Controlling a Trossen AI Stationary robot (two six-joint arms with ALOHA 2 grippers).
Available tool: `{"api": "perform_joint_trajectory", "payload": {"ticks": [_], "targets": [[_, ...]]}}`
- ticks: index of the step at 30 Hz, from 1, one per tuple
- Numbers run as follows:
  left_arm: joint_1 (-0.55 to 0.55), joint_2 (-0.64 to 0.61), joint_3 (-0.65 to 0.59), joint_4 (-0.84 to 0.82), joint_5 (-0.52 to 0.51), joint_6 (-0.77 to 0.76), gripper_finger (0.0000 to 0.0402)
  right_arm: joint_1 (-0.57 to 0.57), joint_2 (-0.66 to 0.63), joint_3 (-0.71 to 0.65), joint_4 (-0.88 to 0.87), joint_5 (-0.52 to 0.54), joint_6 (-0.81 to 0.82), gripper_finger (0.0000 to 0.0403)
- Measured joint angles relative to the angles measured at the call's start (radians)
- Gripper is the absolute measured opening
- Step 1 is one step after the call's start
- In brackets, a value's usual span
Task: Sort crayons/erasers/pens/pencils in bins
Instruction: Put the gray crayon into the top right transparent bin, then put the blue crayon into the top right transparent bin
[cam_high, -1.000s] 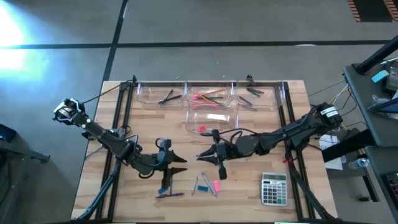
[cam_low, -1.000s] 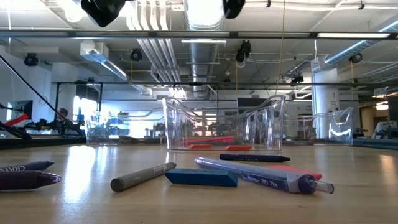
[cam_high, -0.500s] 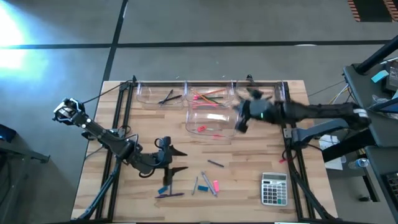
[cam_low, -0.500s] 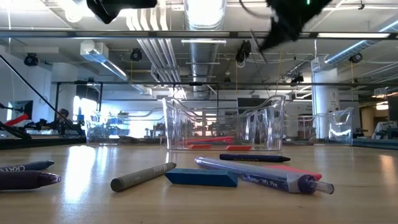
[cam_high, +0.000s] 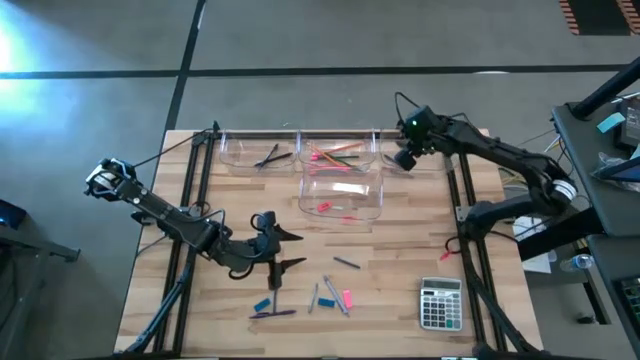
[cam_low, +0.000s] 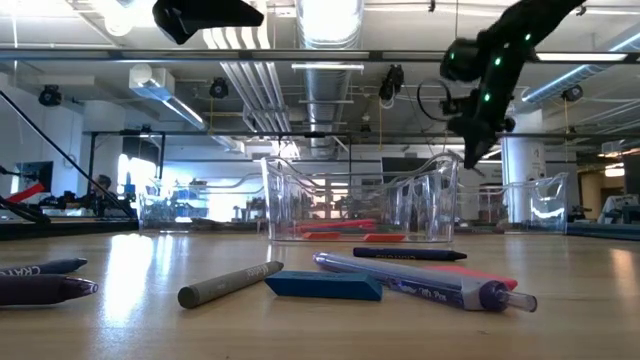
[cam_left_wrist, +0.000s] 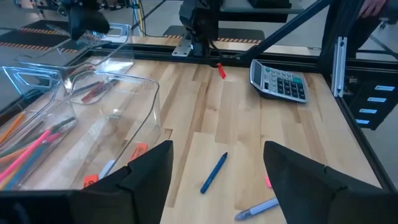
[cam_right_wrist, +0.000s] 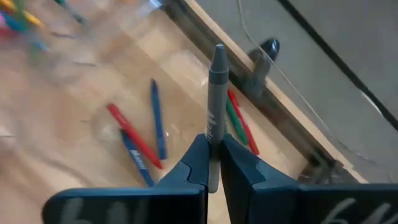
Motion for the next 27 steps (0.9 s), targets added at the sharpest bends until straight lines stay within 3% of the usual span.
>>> {"api": "perform_joint_trajectory", "payload": {"ticks": [4,10,15,20,27], "targets": [[0.0,0.0,0.0,-0.001,0.008,-0.003,0.0237,-0.036,0.068,0.001,-0.002,0.0,-0.007,0.004],[0.0,0.0,0.0,-0.001,0.011,-0.009,0.0237,-0.036,0.108,0.006,-0.031,-0.001,-0.008,0.0143],[0.0,-0.002,0.0,-0.001,0.011,-0.01,0.0237,-0.024,0.064,0.059,-0.14,0.002,0.01,0.0208],[0.0,-0.004,0.0,0.0,0.012,-0.01,0.0237,0.071,-0.073,0.084,-0.195,-0.044,0.043,0.0226],[0.0,0.003,0.0,0.022,0.014,-0.01,0.0237,0.347,-0.29,0.066,-0.193,-0.072,0.198,0.0219]]}}
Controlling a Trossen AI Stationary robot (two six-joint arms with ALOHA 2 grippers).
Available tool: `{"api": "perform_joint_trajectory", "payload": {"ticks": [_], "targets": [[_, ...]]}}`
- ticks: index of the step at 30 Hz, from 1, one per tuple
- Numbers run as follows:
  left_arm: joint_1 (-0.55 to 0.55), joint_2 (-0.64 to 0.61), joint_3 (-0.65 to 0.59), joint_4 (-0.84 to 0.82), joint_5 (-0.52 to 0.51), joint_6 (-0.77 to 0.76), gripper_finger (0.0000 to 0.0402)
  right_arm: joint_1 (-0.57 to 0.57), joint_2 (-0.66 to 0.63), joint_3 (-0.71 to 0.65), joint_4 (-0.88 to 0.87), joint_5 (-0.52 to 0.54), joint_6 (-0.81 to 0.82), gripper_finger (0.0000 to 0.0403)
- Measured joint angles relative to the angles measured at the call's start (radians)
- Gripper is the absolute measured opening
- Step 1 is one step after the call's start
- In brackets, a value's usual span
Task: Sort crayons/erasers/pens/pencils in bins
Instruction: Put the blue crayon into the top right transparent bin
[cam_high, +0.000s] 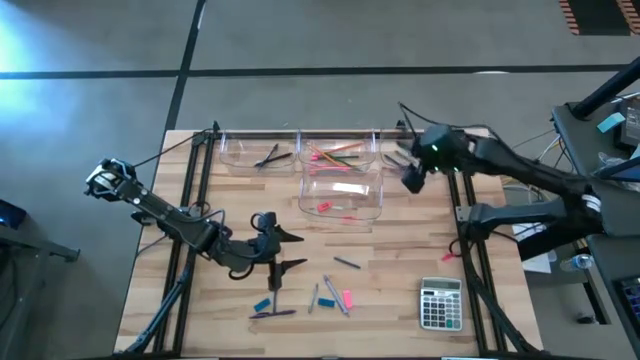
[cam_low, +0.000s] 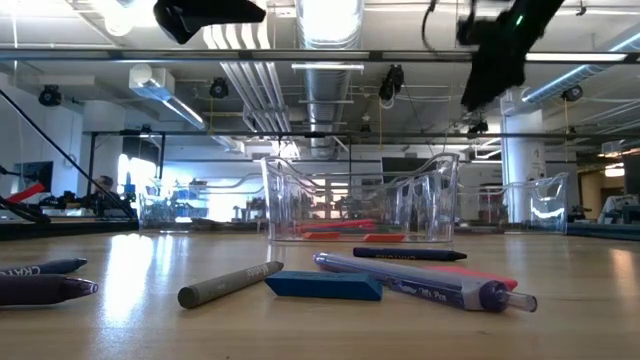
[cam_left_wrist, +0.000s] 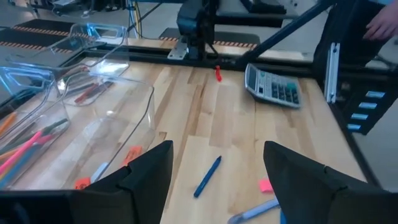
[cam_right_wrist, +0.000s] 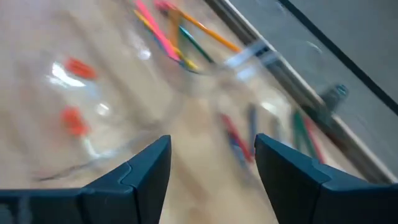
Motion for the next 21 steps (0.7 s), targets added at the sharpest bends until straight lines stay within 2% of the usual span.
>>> {"api": "perform_joint_trajectory", "payload": {"ticks": [6,9,15,21], "targets": [[-0.003,-0.029,0.005,-0.005,0.058,0.0,0.0237,0.272,-0.087,-0.012,0.084,0.013,0.156,0.0219],[-0.007,-0.046,0.01,-0.003,0.072,0.0,0.0237,0.424,-0.075,-0.019,0.129,0.087,0.195,0.0219],[-0.008,-0.038,0.008,-0.003,0.072,0.001,0.0237,0.697,0.063,-0.039,0.188,0.262,0.234,0.0219],[-0.009,-0.028,0.004,0.038,0.072,0.055,0.0237,0.861,0.267,-0.094,0.366,0.272,0.291,0.0219]]}}
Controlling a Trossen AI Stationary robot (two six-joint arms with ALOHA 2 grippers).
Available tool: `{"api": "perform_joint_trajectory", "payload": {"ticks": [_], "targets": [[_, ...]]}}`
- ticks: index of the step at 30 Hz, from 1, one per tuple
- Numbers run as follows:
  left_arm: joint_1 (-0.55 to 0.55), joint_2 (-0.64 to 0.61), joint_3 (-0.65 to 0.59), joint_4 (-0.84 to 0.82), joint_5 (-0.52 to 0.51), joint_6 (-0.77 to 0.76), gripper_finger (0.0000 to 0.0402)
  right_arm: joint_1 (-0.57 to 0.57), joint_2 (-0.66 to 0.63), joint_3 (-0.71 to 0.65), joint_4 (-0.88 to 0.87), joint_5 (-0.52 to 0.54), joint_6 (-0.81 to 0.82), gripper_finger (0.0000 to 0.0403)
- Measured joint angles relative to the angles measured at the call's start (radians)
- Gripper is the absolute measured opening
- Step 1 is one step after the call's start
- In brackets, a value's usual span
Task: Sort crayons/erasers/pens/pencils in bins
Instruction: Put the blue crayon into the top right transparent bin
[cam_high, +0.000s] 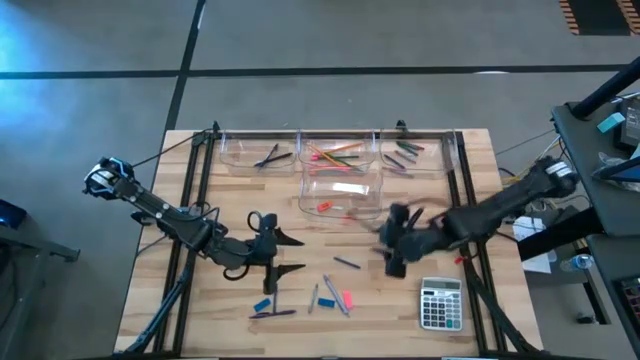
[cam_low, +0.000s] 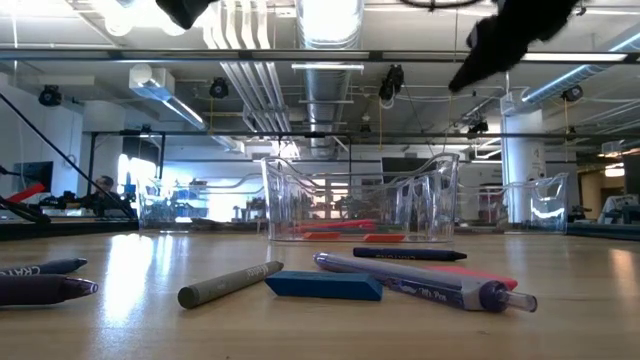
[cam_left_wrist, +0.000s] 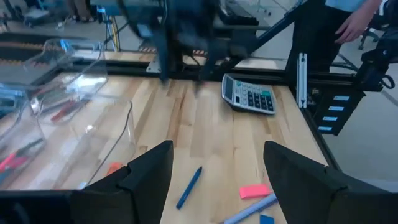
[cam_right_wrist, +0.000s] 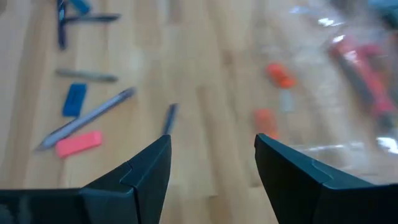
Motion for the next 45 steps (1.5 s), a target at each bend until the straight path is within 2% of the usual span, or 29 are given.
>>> {"api": "perform_joint_trajectory", "payload": {"ticks": [5,13,26,32,37,45], "targets": [[0.0,0.001,-0.001,0.048,0.0,0.074,0.0237,0.034,0.162,-0.042,0.14,0.0,0.073,0.0219],[0.0,0.001,-0.001,0.049,0.002,0.101,0.0237,0.01,0.327,-0.093,0.401,0.0,0.09,0.0219],[-0.019,-0.001,-0.061,0.079,0.007,0.051,0.0237,0.008,0.519,-0.092,0.525,0.001,0.178,0.0219],[-0.019,-0.004,-0.061,0.081,0.006,0.051,0.0237,0.009,0.55,-0.092,0.528,0.003,0.205,0.0213],[-0.02,-0.005,-0.061,0.091,0.006,0.051,0.0237,0.016,0.565,-0.092,0.518,0.002,0.205,0.0168],[-0.019,-0.005,-0.061,0.098,0.003,0.051,0.0237,0.016,0.587,-0.092,0.504,-0.033,0.197,0.0046]]}}
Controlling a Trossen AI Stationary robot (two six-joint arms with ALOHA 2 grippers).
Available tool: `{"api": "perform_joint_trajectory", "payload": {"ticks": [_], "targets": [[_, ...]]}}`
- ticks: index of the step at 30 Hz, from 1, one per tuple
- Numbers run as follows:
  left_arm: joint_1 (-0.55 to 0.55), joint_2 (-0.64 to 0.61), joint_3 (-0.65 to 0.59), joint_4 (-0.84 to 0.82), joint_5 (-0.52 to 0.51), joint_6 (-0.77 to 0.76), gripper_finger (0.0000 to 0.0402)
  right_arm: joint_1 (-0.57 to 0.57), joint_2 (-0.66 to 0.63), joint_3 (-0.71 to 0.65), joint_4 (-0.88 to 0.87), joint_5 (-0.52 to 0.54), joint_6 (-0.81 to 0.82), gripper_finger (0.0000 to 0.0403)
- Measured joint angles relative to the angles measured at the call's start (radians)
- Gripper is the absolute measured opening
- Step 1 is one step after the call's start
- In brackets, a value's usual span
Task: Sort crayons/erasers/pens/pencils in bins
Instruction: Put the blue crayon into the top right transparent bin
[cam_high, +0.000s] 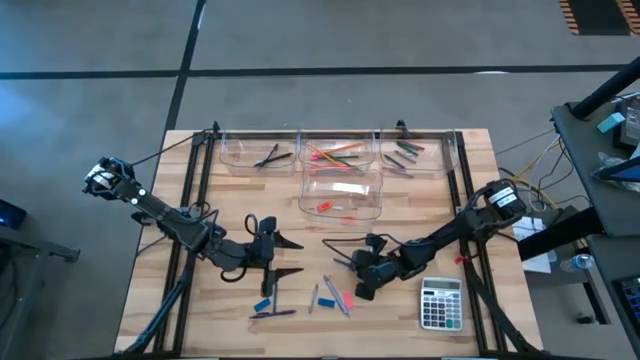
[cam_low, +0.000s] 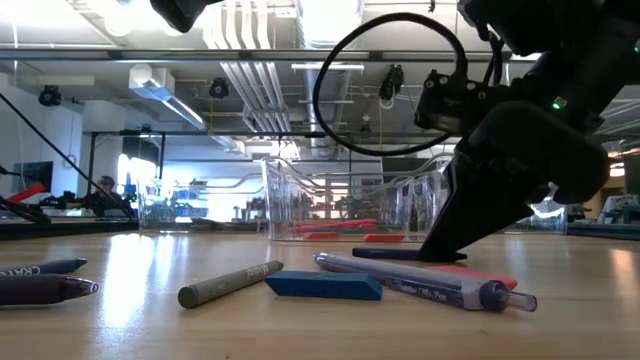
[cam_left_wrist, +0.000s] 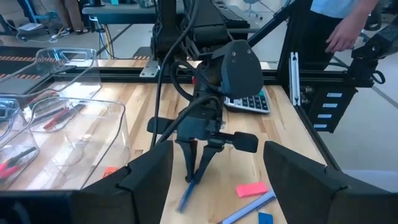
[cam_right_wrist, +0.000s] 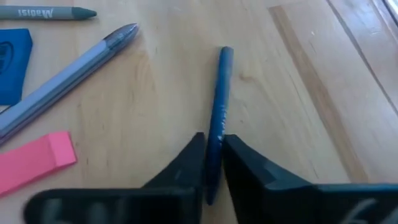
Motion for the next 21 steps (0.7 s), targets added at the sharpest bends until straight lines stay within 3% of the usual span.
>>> {"api": "perform_joint_trajectory", "payload": {"ticks": [3,11,21], "targets": [[0.0,0.0,0.0,0.0,0.0,-0.001,0.0237,0.0,-0.008,-0.002,-0.005,-0.001,-0.01,0.0019],[0.0,0.0,0.0,0.0,0.0,-0.001,0.0237,-0.003,-0.156,-0.013,-0.081,0.006,-0.065,0.0015],[0.0,0.0,-0.001,-0.001,0.0,-0.001,0.0237,-0.017,-0.551,-0.01,-0.473,0.317,-0.064,0.0014]]}}
